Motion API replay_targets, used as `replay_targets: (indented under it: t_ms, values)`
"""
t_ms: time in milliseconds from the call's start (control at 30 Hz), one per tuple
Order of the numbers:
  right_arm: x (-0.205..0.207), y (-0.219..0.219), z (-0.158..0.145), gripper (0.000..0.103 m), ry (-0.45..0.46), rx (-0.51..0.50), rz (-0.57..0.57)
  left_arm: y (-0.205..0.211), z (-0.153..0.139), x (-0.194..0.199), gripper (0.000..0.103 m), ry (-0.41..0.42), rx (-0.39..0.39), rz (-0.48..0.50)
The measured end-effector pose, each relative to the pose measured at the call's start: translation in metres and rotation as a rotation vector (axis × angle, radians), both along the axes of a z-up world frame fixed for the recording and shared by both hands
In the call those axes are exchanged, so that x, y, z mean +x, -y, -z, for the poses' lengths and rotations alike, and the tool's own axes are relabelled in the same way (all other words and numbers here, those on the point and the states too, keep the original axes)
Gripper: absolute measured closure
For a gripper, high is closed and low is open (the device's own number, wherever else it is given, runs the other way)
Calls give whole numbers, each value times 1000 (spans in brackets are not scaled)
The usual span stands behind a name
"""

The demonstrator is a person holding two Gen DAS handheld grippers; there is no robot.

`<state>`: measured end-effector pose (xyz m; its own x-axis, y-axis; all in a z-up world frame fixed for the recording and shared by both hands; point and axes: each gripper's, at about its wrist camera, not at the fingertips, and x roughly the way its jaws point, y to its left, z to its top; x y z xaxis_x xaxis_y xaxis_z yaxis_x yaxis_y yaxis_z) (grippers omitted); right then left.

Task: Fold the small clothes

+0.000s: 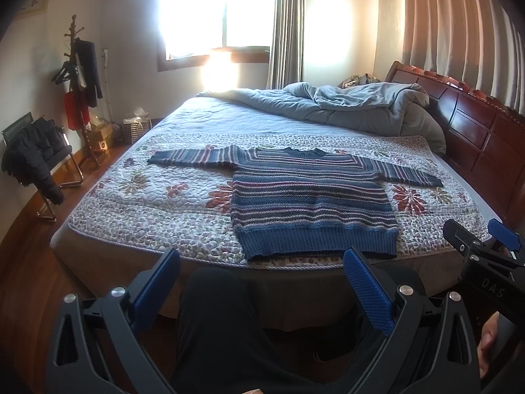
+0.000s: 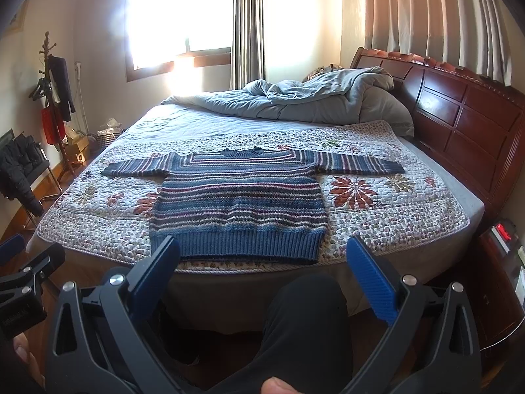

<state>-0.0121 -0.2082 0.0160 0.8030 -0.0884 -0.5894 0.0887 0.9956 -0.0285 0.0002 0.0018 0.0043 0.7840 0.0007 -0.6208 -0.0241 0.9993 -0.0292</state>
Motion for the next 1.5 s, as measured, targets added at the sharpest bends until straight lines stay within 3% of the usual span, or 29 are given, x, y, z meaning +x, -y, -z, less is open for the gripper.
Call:
replay_targets:
  t_ms: [467,1500]
  values:
    - [6,4,10,2,-8,4,3,1,6,4,4,-9,7,4]
    - [59,4,31,2,-75,-13,-5,4,24,59,4,-86,27,3]
